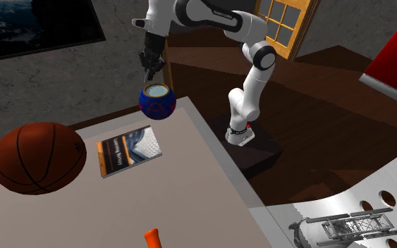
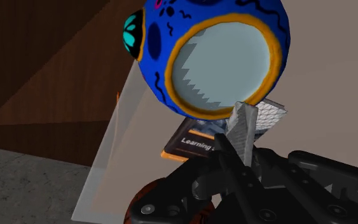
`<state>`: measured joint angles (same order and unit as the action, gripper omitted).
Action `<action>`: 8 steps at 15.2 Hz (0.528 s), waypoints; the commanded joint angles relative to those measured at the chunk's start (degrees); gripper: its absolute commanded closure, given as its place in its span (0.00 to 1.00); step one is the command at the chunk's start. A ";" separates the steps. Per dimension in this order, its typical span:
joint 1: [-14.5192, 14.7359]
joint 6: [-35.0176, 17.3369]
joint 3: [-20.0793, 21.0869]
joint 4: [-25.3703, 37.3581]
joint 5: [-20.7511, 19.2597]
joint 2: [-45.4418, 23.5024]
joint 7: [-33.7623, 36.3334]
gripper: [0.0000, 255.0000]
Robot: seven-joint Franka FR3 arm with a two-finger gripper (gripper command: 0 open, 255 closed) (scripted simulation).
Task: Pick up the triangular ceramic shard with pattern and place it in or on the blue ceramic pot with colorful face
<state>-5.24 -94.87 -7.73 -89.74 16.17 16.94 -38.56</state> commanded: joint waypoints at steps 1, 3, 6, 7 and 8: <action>-0.08 -1.42 -0.01 -2.21 -0.02 0.72 -0.54 1.00; -0.12 -3.04 0.13 -4.76 -0.08 1.63 -0.90 1.00; -0.19 -5.40 0.32 -8.42 -0.12 2.87 -1.45 1.00; -0.22 -6.18 0.37 -9.60 -0.12 3.26 -1.63 1.00; -0.24 -6.94 0.43 -10.75 -0.12 3.62 -1.82 1.00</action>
<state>-5.43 -101.01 -7.31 -99.22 16.06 20.12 -40.10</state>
